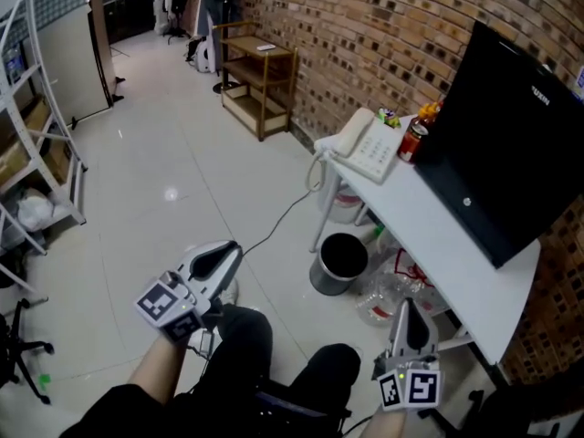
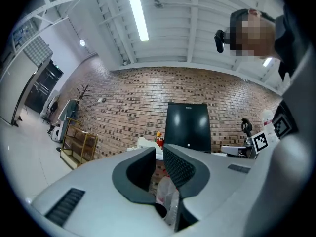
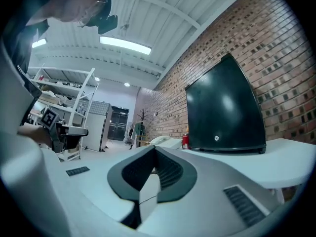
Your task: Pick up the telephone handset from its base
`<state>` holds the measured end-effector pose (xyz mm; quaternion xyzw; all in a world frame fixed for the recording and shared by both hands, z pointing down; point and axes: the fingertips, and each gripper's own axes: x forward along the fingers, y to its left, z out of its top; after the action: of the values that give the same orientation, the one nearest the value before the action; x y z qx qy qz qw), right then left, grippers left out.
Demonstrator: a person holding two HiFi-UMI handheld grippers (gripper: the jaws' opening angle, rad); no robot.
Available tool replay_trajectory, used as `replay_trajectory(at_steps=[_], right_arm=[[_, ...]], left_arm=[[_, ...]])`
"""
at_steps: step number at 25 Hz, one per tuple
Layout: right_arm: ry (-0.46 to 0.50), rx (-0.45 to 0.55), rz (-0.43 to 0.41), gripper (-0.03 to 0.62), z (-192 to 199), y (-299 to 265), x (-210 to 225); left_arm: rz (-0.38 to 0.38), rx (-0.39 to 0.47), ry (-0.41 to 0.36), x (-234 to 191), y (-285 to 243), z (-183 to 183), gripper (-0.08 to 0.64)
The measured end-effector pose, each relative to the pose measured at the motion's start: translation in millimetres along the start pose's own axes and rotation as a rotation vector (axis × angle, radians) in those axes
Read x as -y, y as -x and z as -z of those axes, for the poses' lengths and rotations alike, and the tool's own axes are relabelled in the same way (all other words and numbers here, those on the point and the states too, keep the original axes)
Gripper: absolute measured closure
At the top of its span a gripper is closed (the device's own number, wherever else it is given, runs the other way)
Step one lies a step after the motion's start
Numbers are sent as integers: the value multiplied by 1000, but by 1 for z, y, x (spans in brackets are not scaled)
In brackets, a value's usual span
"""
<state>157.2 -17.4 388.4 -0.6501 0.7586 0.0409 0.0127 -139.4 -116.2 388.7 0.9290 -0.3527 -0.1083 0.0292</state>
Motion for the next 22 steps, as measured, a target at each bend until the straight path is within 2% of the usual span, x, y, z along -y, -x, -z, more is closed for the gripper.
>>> replay_trajectory(at_steps=[9,22], right_arm=[[15,36,-15,583,-12,-67,28],[37,46,-8,583,-31,-143,69]], left_arm=[[37,11,-48,-14,-70,-11,514],[10,8,-40,-67,-153,-6,514]])
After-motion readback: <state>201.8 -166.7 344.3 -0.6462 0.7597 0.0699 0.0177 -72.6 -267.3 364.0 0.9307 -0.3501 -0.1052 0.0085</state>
